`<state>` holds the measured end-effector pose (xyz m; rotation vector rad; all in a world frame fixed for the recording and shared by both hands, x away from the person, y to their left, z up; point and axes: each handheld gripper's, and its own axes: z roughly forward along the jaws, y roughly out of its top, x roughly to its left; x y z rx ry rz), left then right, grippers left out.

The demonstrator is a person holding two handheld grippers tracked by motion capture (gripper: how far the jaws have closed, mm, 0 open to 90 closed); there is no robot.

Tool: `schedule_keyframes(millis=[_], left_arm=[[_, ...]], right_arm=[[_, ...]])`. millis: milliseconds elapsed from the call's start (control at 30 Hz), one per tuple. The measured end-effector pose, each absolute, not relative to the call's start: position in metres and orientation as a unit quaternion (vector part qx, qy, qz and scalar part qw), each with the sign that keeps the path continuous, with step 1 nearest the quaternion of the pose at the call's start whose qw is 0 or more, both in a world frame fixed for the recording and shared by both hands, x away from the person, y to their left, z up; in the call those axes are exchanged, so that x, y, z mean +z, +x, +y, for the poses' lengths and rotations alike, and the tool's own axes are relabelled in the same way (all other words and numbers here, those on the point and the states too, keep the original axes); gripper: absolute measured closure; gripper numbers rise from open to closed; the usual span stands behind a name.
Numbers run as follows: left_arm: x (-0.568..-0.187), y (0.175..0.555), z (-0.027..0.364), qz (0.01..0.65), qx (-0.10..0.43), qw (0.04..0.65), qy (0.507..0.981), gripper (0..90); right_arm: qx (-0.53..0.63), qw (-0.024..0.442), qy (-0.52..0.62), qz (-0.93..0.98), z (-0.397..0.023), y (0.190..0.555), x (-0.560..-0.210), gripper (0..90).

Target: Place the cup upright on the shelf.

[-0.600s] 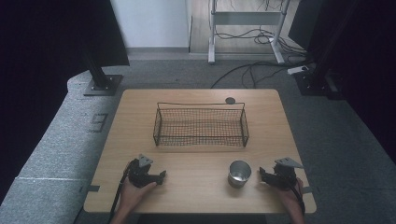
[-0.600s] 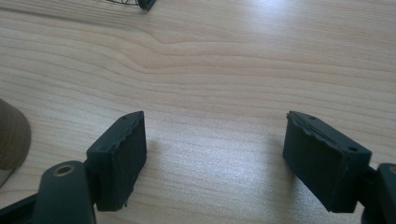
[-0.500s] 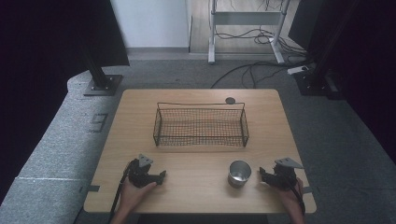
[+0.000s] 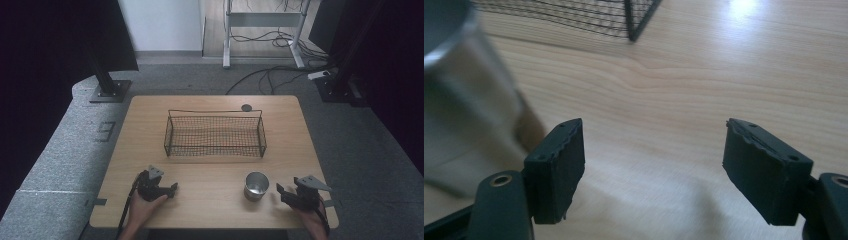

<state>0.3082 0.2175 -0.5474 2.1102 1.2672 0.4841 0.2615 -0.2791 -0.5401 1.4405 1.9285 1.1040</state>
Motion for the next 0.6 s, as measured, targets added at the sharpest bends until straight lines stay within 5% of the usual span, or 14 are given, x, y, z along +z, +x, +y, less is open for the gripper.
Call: schedule_keyframes(millis=[600], left_arm=[[-0.547,0.309,0.217,0.48,0.184,0.311,0.799,6.6]], right_arm=[[0.471,0.194,0.453,0.732,-0.245,0.226,-0.523,18.5]])
